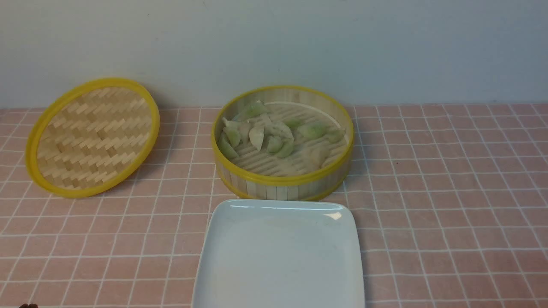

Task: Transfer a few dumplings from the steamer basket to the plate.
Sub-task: Use the left arm to grab a dumpling from the steamer

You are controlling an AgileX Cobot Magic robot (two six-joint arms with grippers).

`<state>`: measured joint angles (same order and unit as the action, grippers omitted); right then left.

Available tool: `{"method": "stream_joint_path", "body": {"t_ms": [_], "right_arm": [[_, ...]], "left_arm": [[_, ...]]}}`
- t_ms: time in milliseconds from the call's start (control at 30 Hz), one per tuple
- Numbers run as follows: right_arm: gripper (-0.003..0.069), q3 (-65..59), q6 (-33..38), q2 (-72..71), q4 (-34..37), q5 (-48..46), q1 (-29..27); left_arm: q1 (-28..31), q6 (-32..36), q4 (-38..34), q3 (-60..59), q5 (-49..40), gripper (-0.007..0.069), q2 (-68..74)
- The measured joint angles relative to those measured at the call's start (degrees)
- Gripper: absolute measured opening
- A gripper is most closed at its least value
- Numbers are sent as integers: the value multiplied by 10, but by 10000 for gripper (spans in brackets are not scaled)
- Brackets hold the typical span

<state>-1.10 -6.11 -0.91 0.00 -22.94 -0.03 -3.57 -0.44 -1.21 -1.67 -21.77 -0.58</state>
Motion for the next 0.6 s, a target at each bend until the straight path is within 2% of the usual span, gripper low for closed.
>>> {"method": "stream_joint_path", "body": {"t_ms": [600], "right_arm": [[-15, 0, 0, 0, 0, 0, 0]], "left_arm": [[0, 0, 12, 0, 0, -6, 0]]}}
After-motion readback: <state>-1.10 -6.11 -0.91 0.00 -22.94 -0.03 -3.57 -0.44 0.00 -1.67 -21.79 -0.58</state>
